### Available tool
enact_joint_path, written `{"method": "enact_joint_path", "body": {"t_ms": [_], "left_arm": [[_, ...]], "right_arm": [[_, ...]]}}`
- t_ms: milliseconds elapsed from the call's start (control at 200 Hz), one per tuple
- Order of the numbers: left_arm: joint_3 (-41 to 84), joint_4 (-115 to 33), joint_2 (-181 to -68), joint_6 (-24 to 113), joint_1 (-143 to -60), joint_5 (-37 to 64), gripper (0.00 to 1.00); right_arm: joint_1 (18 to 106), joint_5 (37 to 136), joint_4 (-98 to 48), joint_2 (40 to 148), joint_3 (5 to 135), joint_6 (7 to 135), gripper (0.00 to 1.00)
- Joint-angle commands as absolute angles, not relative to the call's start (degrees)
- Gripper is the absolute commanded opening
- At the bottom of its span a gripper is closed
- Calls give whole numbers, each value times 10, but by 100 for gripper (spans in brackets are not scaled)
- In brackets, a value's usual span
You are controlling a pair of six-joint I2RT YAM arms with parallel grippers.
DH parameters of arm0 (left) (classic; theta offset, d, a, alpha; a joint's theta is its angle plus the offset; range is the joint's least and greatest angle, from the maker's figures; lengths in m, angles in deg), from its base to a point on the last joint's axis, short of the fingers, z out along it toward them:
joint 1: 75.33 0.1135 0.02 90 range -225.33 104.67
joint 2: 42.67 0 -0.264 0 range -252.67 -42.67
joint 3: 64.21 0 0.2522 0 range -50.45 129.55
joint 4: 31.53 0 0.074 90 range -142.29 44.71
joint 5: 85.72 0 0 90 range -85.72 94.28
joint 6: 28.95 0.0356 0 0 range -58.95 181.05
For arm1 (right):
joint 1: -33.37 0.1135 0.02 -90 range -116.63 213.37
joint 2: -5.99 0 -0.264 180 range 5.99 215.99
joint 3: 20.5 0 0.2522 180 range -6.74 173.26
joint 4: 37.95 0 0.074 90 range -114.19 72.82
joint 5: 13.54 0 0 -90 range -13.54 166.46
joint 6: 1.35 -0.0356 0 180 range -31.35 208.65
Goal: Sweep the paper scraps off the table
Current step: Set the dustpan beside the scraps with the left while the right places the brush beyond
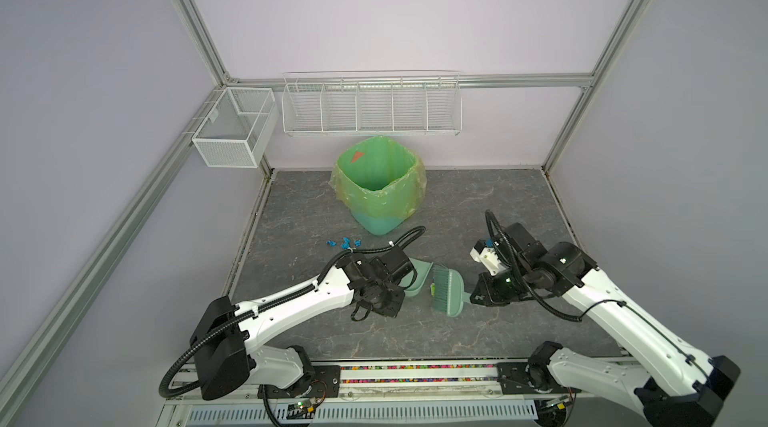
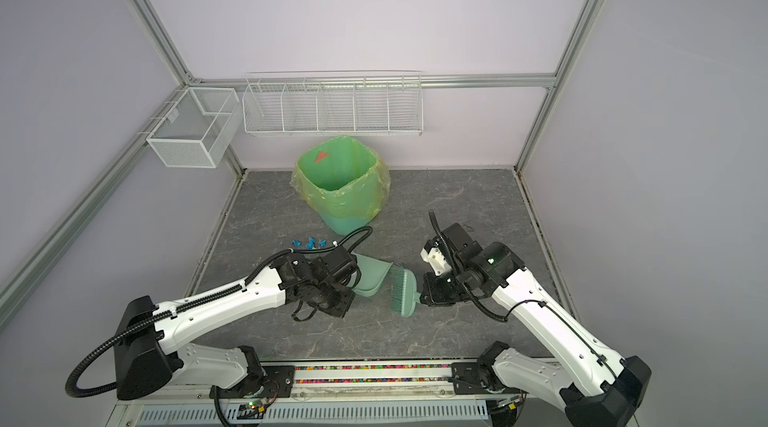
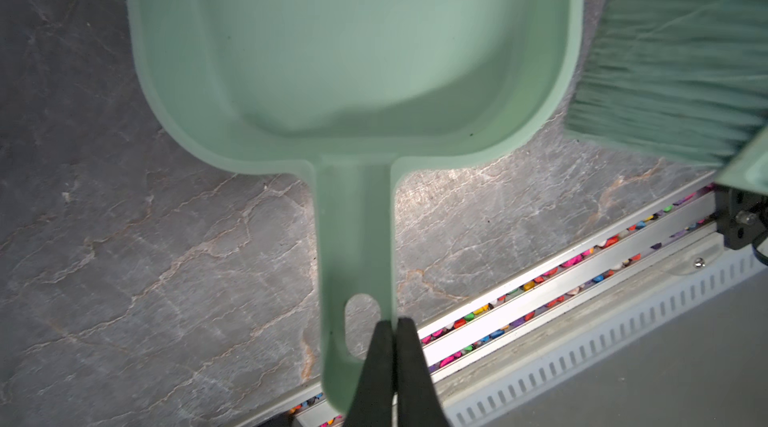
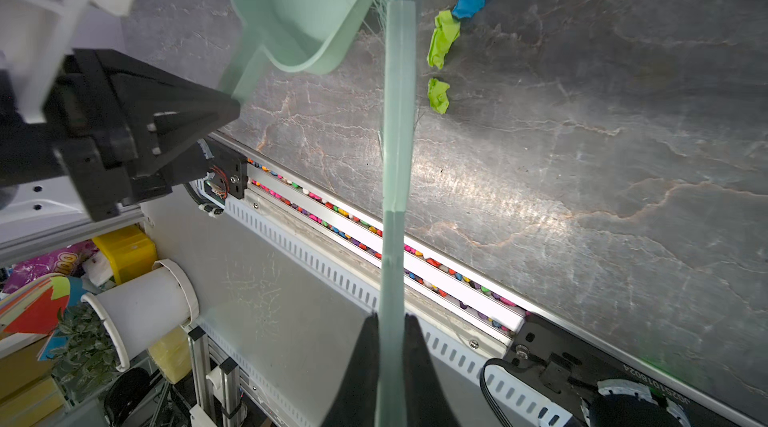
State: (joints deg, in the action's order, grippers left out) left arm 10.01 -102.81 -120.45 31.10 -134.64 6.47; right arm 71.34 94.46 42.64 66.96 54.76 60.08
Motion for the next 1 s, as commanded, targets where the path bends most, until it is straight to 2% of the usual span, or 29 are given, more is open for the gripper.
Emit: {"method": "enact_joint_path", "body": {"t_ms": [0,285,670,805,995], "left_arm": [[123,-1054,-1212,320,-1347,35,0],[116,-1051,-1212,330,-1347,41,0],[108,-1058,-1213,339,-1347,50,0],[115,-1072,-1215,343,-1347,56,0],[113,-1081,-1190,338,-1348,62,0]], "right_arm": [[729,946,402,669,515,577,7],[724,882,412,719,534,611,7],[660,882,311,792,578,599,7],[628,893,318,823,631,620,7],[617,877,403,845,733,673,7]]}}
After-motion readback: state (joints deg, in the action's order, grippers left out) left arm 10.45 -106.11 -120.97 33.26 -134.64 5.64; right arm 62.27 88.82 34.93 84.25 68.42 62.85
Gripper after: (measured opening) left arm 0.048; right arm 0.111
